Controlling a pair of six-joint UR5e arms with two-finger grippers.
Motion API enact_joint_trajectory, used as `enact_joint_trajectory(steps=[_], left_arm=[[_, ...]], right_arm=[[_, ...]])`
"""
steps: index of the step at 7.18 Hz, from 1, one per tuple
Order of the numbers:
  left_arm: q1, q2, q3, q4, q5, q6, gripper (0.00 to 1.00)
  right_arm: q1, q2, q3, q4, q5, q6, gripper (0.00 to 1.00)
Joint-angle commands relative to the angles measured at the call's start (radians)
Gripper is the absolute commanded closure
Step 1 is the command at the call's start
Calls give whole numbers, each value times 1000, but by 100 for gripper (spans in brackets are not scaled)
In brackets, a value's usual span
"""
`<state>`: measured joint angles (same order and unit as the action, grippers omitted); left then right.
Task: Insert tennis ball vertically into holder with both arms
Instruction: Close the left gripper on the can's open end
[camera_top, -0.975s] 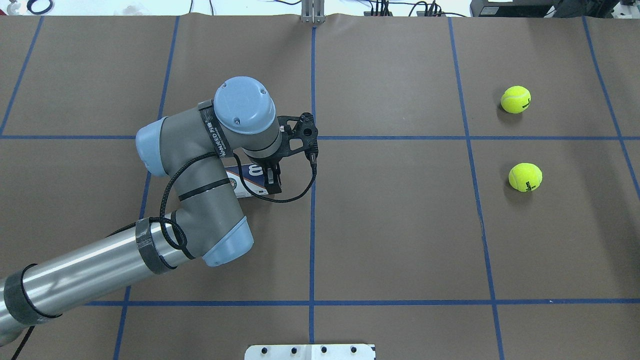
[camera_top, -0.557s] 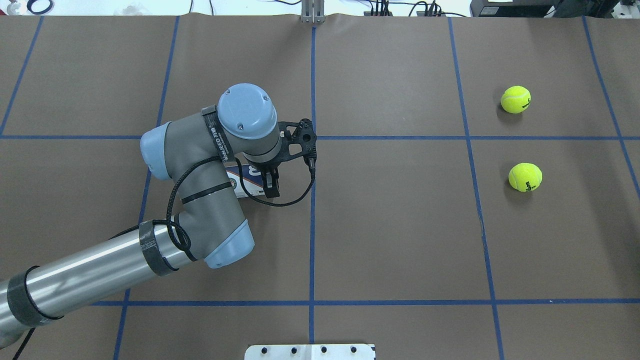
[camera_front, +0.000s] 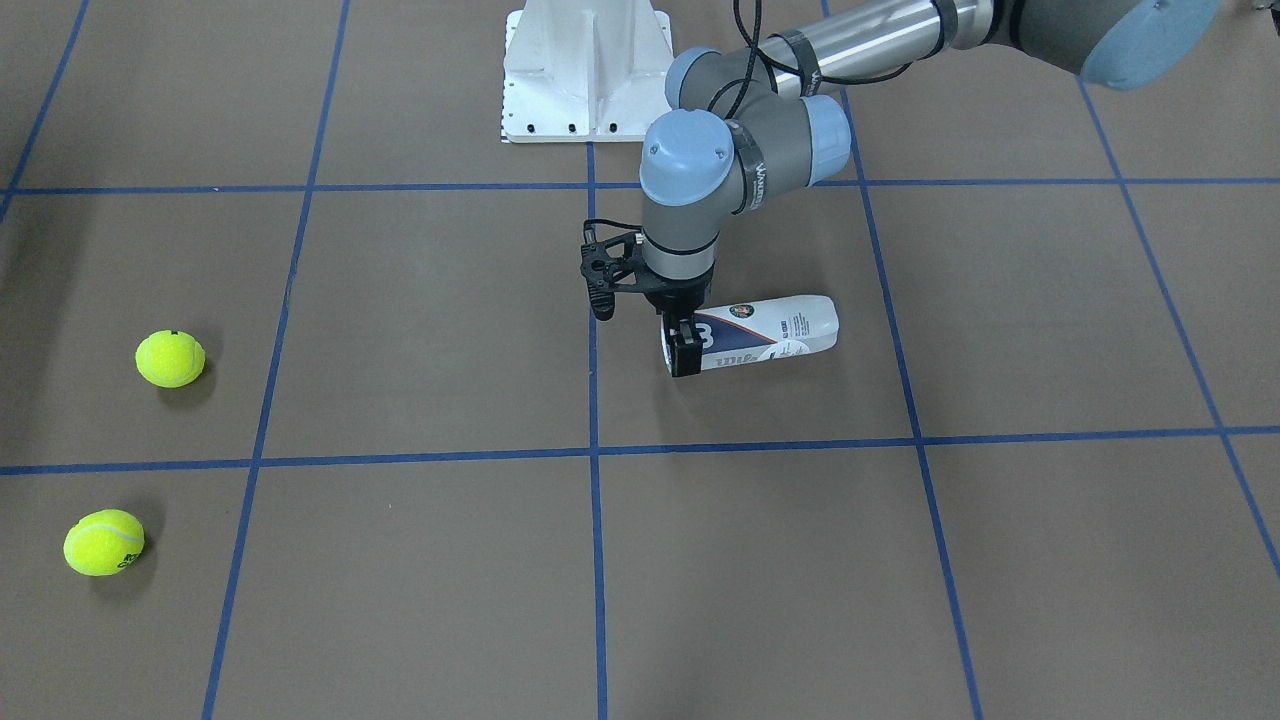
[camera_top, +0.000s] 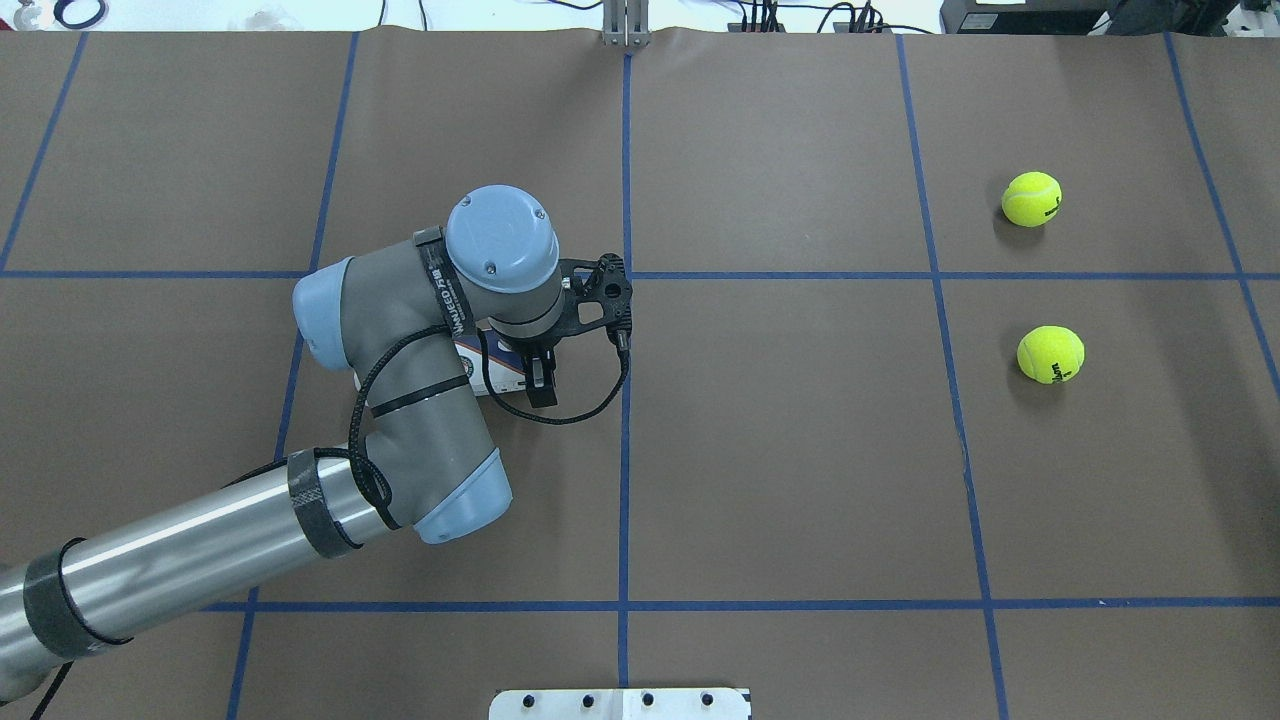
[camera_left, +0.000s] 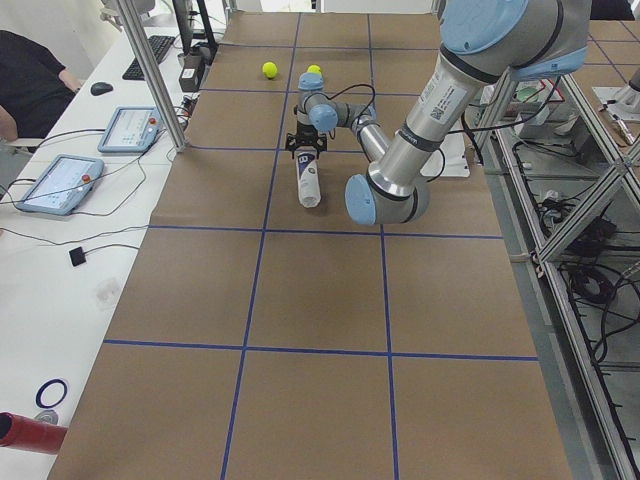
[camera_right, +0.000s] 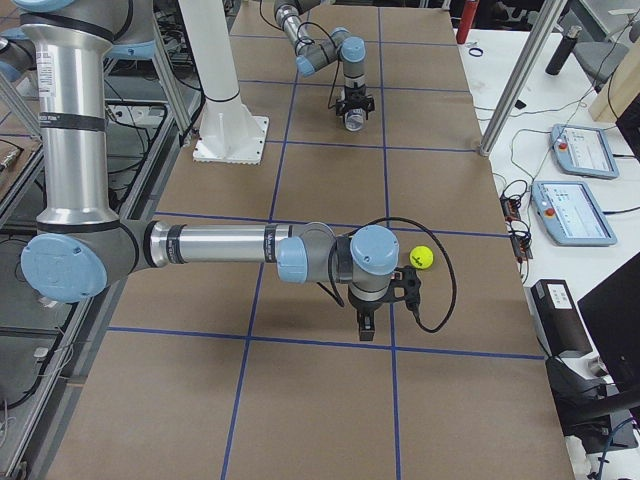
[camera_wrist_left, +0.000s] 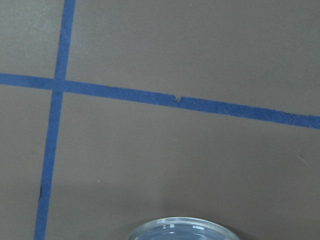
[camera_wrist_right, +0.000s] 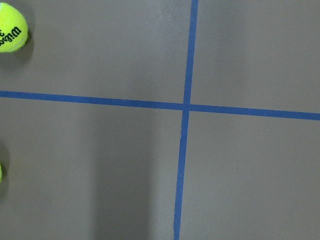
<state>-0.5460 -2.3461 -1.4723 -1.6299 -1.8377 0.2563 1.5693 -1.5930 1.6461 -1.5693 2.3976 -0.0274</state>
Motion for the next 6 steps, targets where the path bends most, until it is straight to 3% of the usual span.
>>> enact_joint_trajectory(steps=[1, 6], left_arm=[[4, -2, 12, -1, 0, 0, 1], [15, -2, 62, -76, 0, -2, 1]], right_arm=[[0, -1, -2, 0, 0, 0, 0], [0, -1, -6, 0, 0, -2, 0]])
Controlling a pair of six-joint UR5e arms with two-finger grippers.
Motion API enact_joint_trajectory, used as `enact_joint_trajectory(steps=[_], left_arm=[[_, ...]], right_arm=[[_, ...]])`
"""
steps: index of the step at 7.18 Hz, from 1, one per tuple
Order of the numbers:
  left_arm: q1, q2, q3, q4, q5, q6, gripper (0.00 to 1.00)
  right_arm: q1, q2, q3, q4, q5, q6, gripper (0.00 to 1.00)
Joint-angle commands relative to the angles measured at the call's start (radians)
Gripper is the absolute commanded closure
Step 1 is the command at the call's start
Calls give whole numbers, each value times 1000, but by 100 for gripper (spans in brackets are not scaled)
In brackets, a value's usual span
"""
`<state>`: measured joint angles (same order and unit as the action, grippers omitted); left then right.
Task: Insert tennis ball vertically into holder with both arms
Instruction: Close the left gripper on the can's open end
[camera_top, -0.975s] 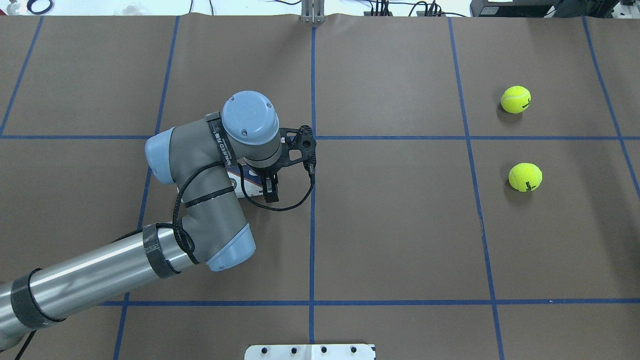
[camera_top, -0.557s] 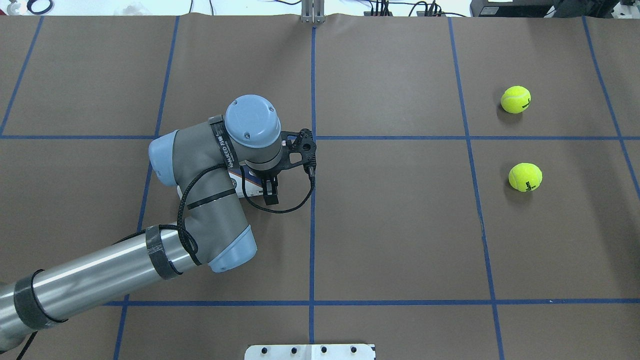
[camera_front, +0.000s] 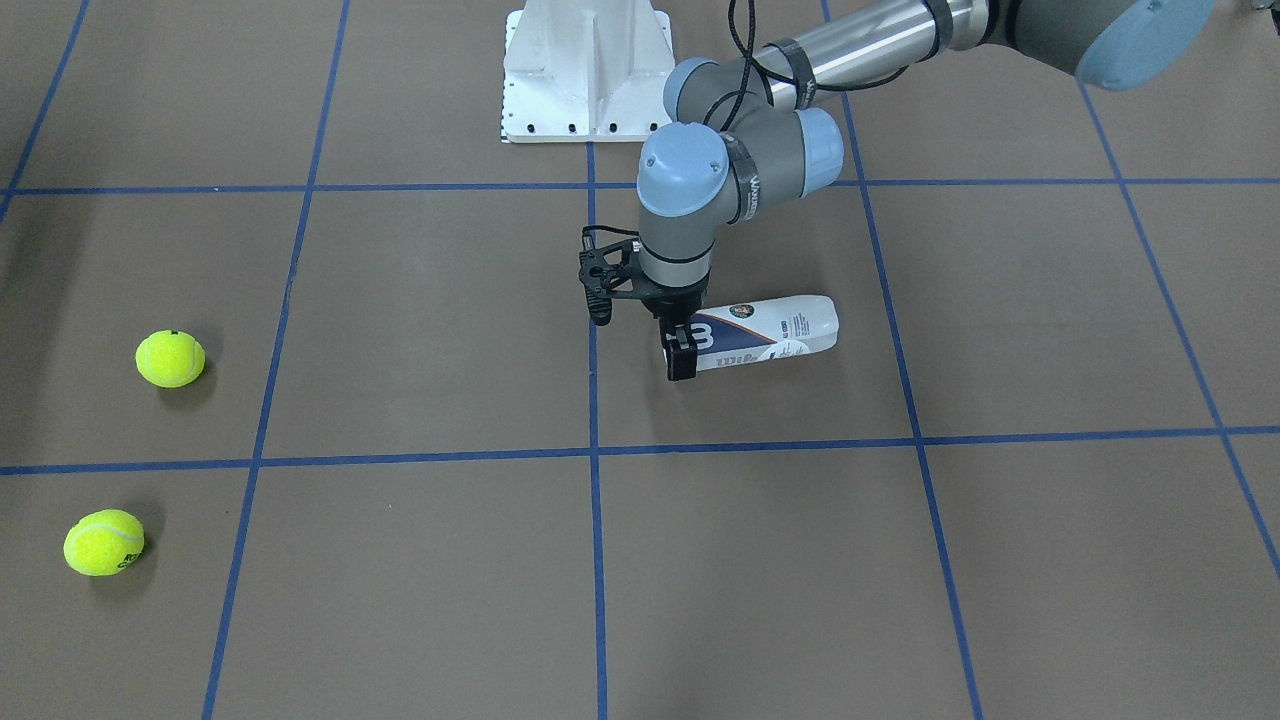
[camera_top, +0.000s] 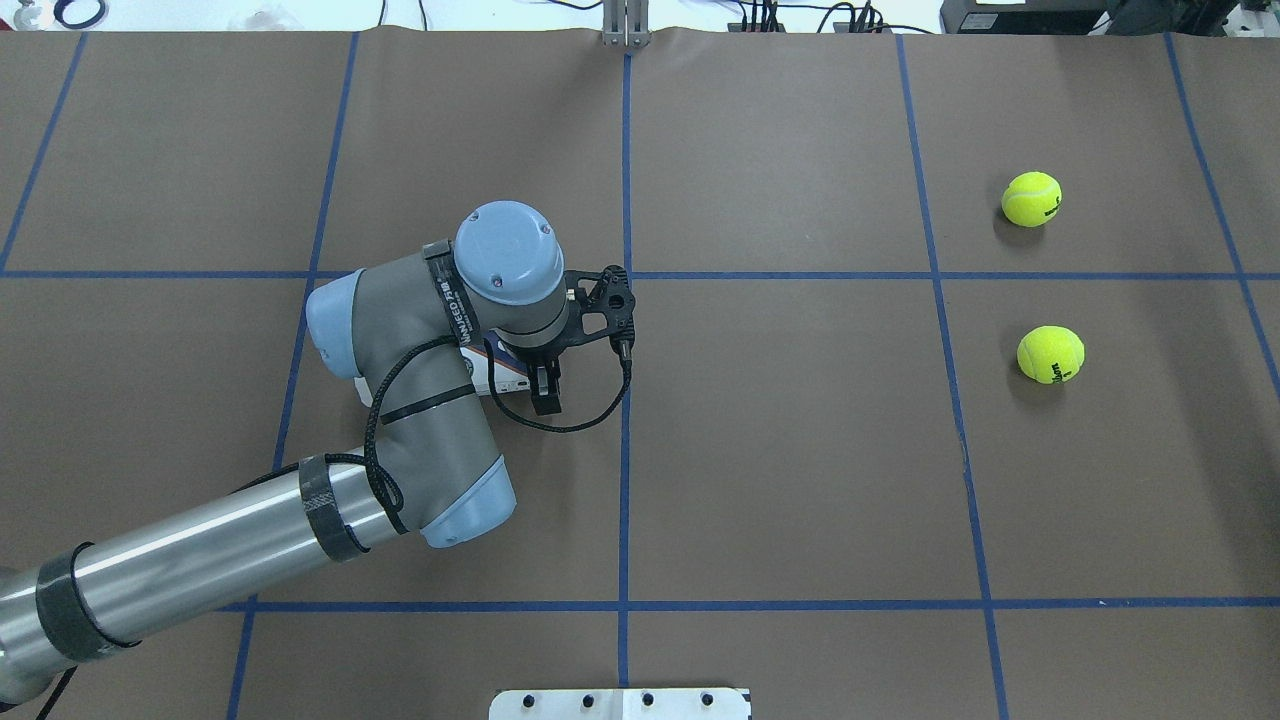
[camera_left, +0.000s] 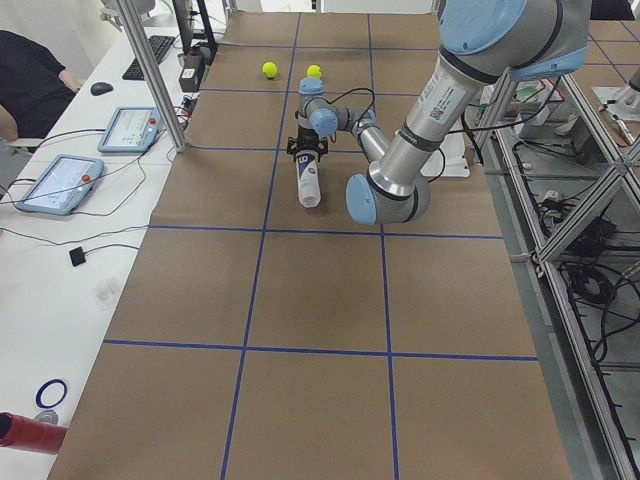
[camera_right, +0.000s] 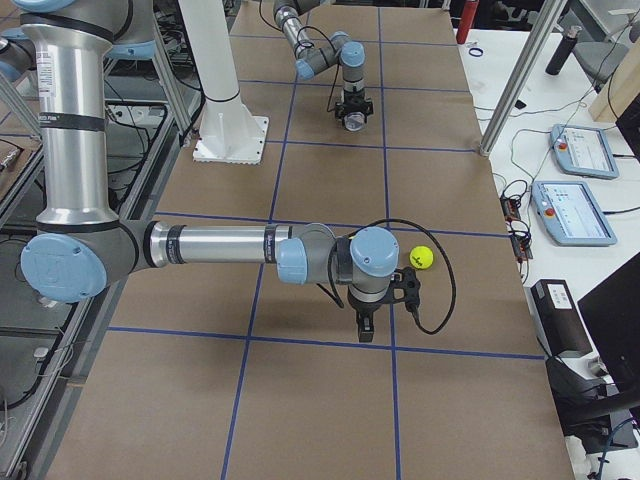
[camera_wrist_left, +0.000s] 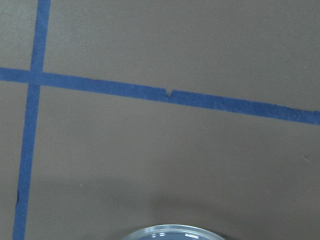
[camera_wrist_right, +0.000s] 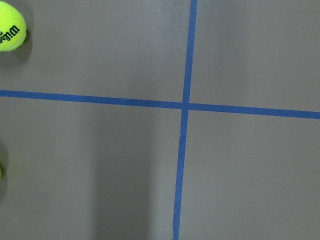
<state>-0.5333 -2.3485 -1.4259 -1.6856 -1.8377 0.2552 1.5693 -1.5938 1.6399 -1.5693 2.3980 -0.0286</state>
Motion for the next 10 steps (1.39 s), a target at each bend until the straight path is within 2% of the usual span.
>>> enact_joint_trajectory(steps=[1, 2, 3, 4, 5, 8, 9, 10], left_arm=[[2, 0, 16, -20, 0, 1, 1], [2, 0, 16, -20, 0, 1, 1], [2, 0, 16, -20, 0, 1, 15], [-1, 3, 15, -19, 0, 1, 47], [-2, 3, 10, -19, 5, -1, 84], [-16, -5, -134, -19, 38, -42, 85], [-17, -3, -190, -46, 43, -160, 85], [-17, -3, -205, -198, 44, -313, 85]], right_arm=[[0, 0, 0, 0, 0, -1, 1], [0, 0, 0, 0, 0, -1, 0], [0, 0, 0, 0, 0, -1, 0], [0, 0, 0, 0, 0, -1, 0], [0, 0, 0, 0, 0, -1, 0], [0, 0, -2, 0, 0, -1, 0], [0, 0, -2, -1, 1, -1, 0], [0, 0, -2, 0, 1, -1, 0]])
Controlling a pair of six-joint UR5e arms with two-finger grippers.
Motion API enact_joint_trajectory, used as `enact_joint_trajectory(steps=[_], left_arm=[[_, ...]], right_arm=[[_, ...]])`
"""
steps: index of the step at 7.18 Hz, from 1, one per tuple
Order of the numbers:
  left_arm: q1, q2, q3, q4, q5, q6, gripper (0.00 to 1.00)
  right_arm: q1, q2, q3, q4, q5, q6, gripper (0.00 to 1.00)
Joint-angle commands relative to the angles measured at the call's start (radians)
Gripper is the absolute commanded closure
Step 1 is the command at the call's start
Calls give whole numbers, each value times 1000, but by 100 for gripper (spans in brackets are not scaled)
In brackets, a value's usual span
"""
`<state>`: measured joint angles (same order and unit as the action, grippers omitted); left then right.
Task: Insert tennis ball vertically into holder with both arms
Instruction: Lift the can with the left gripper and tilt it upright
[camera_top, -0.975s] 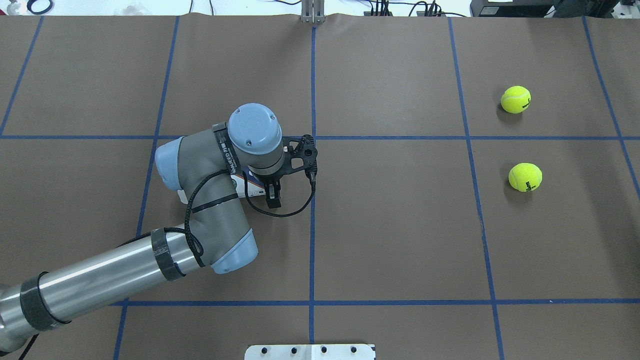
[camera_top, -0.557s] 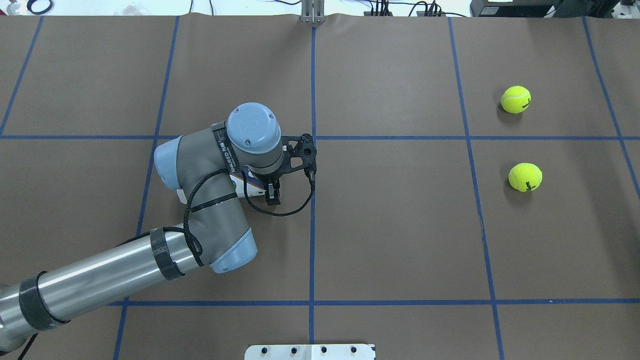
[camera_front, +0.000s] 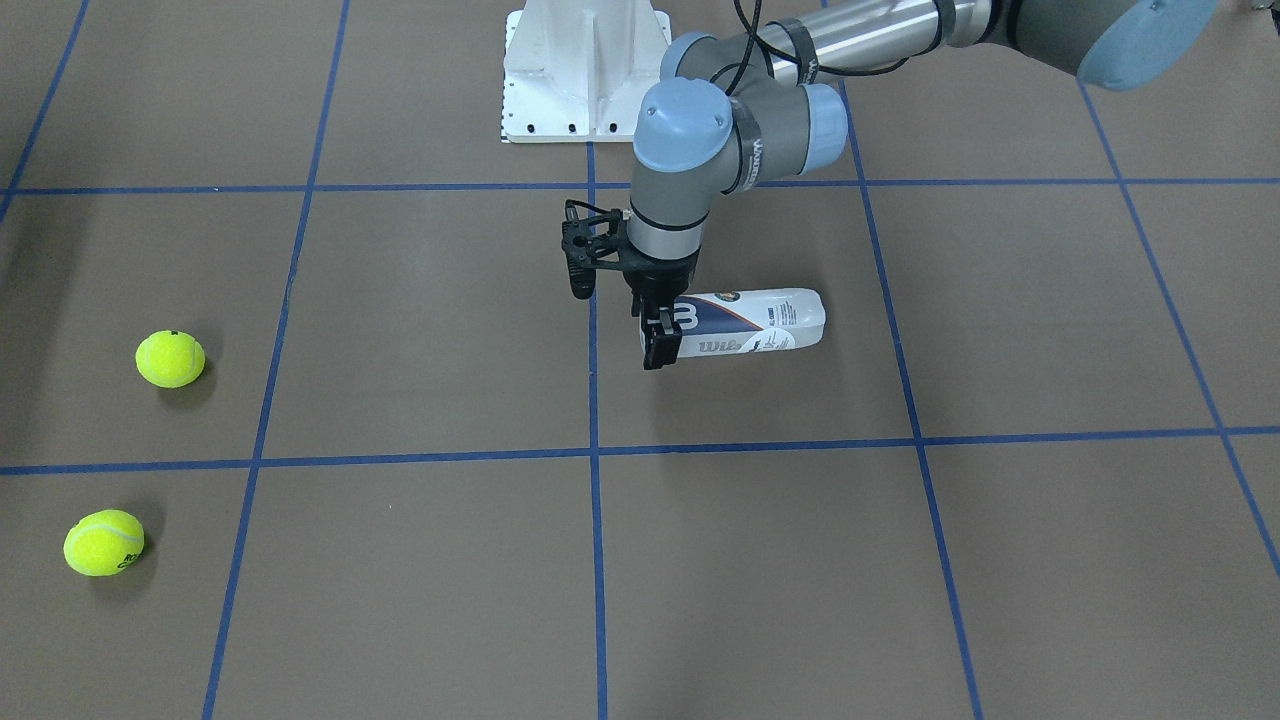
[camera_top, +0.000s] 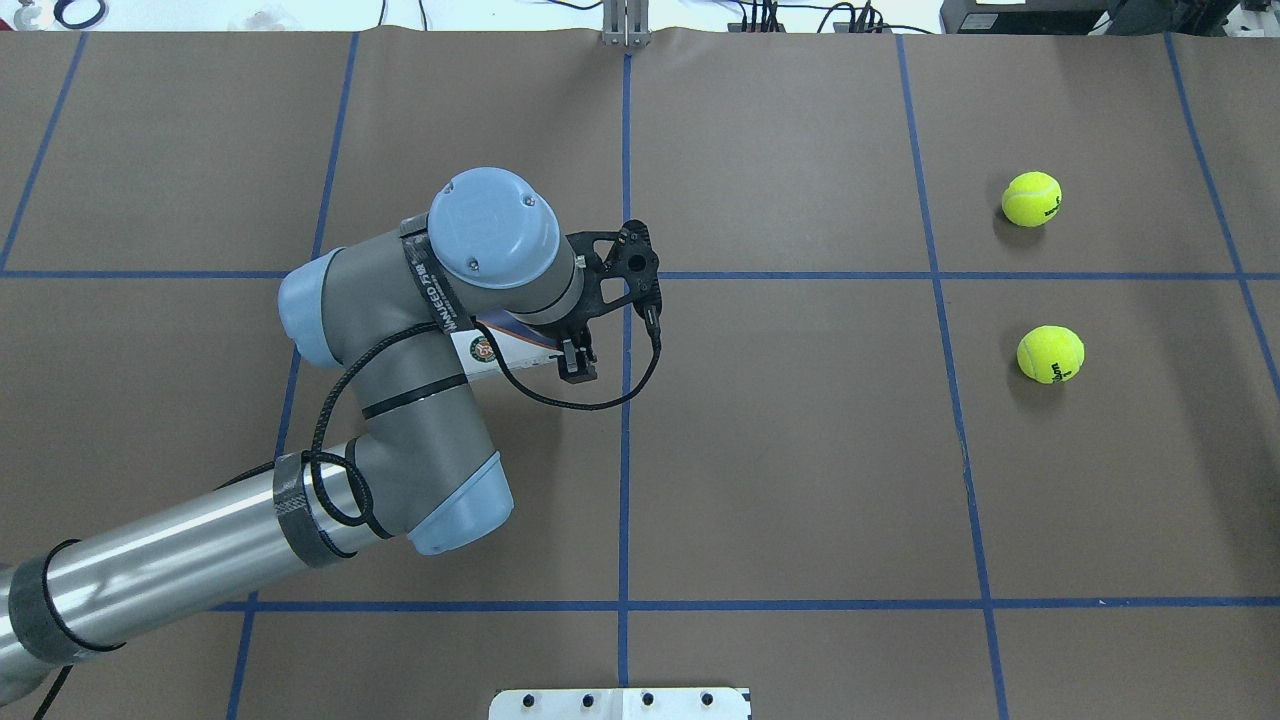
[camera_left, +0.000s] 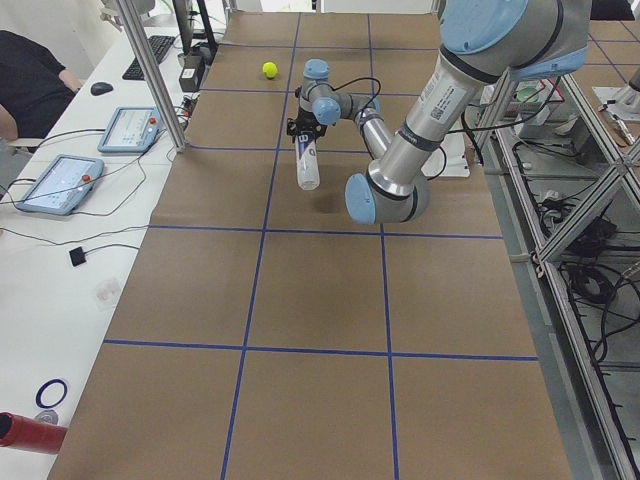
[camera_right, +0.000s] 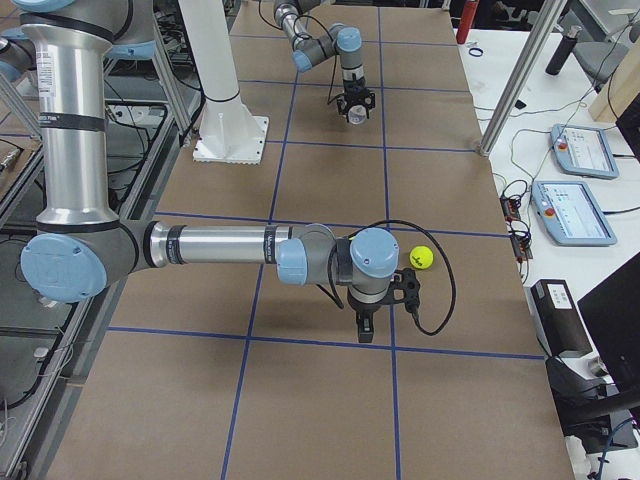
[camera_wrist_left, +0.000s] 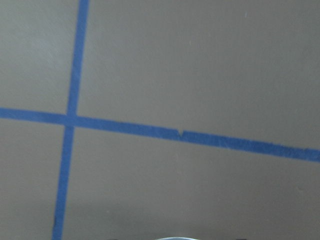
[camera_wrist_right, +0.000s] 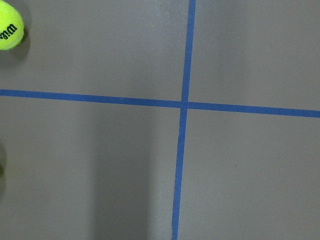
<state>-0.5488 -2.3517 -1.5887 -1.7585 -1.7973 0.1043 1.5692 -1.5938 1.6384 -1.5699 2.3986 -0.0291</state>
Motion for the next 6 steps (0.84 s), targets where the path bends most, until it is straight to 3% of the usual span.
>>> enact_joint_trajectory(steps=[1, 2, 3, 6], left_arm=[[-5, 3, -37, -304, 4, -330, 84], [-8, 11, -37, -473, 44, -418, 84], [-7, 14, -33, -627, 143, -473, 80], [-3, 92, -33, -939, 249, -537, 78]], right_arm=[[0, 0, 0, 1, 1, 0, 0], [0, 0, 3, 1, 1, 0, 0], [0, 0, 3, 2, 4, 0, 0], [0, 2, 8, 2, 4, 2, 0]])
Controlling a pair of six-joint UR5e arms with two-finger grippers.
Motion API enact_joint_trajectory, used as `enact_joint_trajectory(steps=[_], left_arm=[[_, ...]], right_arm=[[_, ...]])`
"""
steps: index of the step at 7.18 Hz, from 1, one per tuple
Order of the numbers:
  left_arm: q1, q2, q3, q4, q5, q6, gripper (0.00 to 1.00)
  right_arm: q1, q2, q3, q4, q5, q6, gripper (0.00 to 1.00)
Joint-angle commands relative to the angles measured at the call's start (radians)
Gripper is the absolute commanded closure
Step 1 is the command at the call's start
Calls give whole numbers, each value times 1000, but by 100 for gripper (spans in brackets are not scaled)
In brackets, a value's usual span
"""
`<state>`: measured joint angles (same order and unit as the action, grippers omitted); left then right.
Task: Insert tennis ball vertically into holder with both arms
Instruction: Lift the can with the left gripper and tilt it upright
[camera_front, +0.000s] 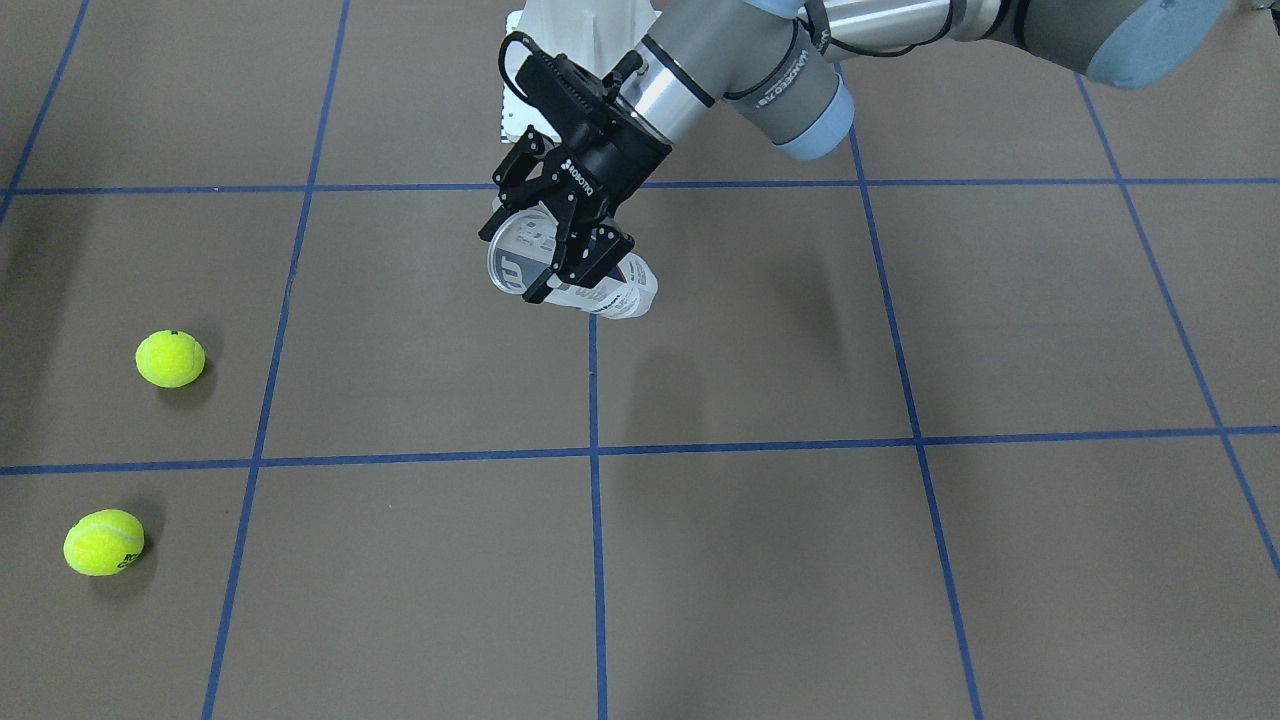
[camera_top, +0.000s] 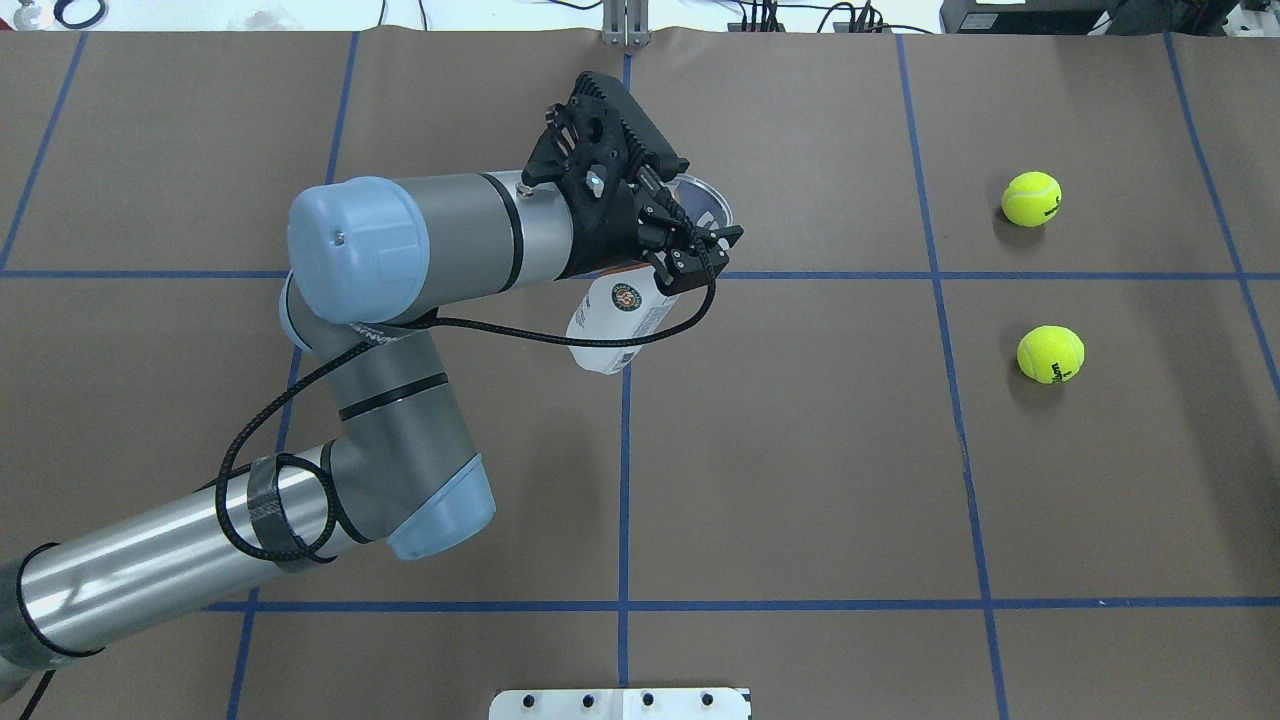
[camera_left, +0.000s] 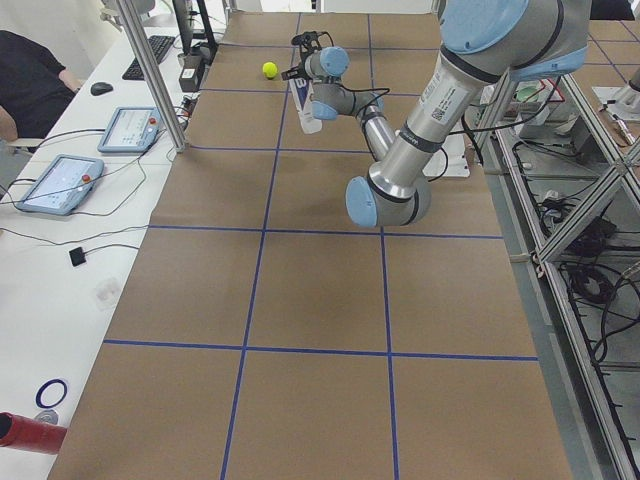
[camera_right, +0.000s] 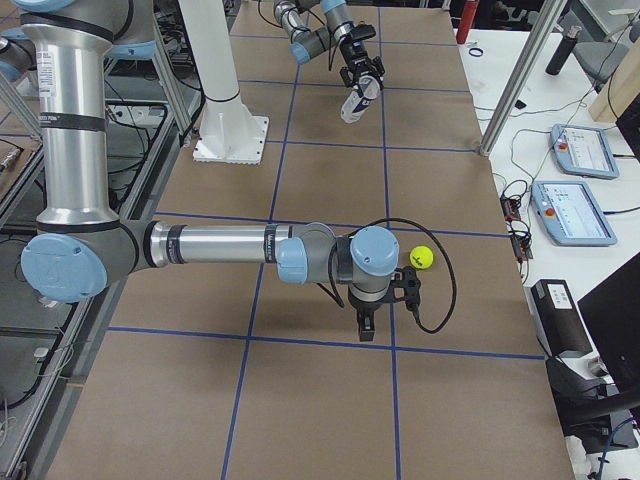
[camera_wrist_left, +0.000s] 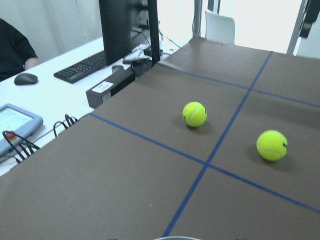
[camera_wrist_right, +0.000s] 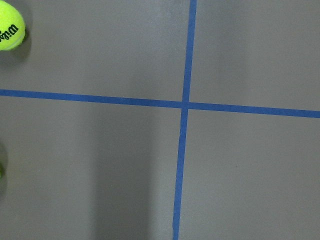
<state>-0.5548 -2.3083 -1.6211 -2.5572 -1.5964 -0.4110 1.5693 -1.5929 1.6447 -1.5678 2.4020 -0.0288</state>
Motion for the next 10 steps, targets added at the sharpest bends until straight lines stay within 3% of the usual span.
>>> enact_joint_trajectory(steps=[1, 3, 5, 10], left_arm=[[6, 111, 9, -294, 93, -25, 78], [12, 164, 144, -649, 128, -25, 79], [54, 123, 315, -861, 238, -25, 79], [62, 122, 366, -884, 266, 21, 79]], right_arm=[[0, 2, 4, 0, 2, 3, 1], [0, 2, 6, 2, 17, 3, 1], [0, 2, 10, 3, 32, 3, 1], [0, 4, 12, 2, 34, 4, 0]])
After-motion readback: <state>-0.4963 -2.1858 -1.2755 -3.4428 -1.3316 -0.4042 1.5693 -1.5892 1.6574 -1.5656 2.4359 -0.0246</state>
